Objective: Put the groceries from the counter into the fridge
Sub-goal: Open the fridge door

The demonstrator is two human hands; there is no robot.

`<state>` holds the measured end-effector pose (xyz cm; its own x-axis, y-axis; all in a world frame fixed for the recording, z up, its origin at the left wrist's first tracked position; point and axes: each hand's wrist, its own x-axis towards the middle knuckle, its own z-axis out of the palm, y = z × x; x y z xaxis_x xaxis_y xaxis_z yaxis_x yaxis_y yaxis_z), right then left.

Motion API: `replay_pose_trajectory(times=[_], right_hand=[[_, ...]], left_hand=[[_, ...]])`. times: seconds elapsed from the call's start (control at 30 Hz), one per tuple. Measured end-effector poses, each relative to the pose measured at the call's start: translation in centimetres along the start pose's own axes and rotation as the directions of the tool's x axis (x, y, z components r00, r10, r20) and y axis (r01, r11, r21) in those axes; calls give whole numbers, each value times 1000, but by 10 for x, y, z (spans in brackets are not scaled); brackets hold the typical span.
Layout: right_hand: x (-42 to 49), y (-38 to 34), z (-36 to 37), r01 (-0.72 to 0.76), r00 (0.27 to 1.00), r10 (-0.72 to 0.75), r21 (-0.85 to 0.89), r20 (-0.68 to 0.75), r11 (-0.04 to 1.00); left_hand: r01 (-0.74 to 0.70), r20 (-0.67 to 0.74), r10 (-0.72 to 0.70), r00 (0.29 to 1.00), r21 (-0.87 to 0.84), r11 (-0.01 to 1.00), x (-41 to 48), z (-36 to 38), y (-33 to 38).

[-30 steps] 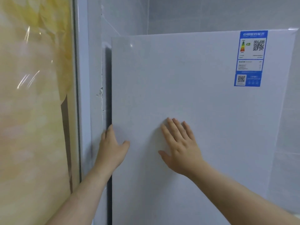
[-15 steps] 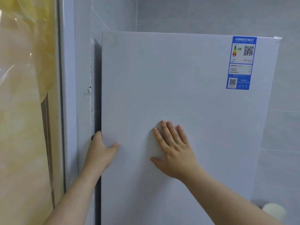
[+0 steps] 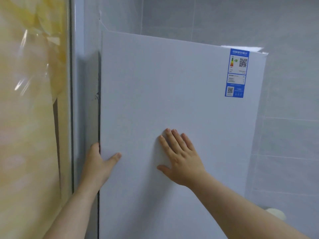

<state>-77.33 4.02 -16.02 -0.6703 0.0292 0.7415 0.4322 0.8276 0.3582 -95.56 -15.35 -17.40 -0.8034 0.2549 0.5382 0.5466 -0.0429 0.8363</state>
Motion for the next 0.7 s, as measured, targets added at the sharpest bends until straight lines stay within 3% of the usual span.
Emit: replay_pose_trajectory(times=[0.23,0.37,0.53,0.7], right_hand=[[-32,-3,-52,-44,996,34,123,85,991],[-59,-2,-86,-99,981,53,248,186,964],[-81,0,-142,-257,937,133,380,323,889],[-101,-12,-195,-309,938,196,440,284,843]], left_hand=[[-34,-40,35,999,29,999,-70,-25,40],[25,-21,-24,999,25,999,-106,-41,57],[42,3,-42,999,42,998,-147,-55,84],[-16,64,13,998,52,999,-196,-69,112]])
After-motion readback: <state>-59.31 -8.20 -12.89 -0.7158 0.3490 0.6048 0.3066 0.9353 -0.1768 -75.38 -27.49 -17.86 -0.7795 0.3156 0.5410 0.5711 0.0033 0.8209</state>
